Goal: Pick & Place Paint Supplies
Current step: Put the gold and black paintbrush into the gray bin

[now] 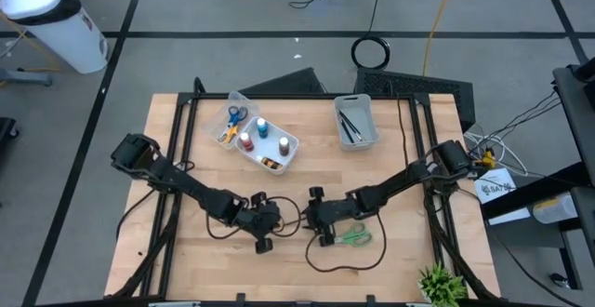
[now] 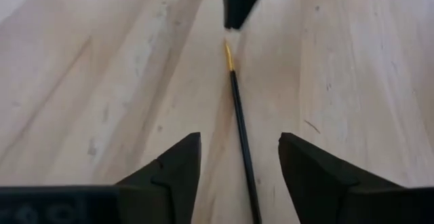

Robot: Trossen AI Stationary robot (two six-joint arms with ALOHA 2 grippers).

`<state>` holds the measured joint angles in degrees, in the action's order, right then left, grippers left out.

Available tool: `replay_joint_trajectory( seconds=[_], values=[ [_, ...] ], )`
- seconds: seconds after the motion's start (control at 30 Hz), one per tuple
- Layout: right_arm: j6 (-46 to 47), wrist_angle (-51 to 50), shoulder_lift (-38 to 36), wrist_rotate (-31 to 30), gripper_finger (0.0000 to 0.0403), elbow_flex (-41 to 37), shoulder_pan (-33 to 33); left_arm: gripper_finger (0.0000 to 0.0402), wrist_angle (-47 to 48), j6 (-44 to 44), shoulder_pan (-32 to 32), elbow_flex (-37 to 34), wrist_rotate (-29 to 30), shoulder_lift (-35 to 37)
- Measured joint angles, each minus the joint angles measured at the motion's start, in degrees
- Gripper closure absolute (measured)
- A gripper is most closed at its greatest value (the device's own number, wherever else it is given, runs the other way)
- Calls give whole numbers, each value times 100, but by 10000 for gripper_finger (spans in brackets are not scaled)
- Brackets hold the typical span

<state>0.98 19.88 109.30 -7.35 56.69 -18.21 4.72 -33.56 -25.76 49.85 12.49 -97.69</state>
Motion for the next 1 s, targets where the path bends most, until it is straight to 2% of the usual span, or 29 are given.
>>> replay_joint_trajectory(
  seconds=[0.3, 0.7, 1.0],
  values=[
    [-38, 19, -203, -2, 211, 4, -102, 394, 296, -296, 1, 1, -96, -338],
    [-60, -4, -203, -4, 210, 4, -104, 396, 563, -407, 7, -1, -65, -252],
    [-60, -4, -203, -4, 210, 4, -104, 395, 105, -408, -31, -3, -115, -103]
  ],
)
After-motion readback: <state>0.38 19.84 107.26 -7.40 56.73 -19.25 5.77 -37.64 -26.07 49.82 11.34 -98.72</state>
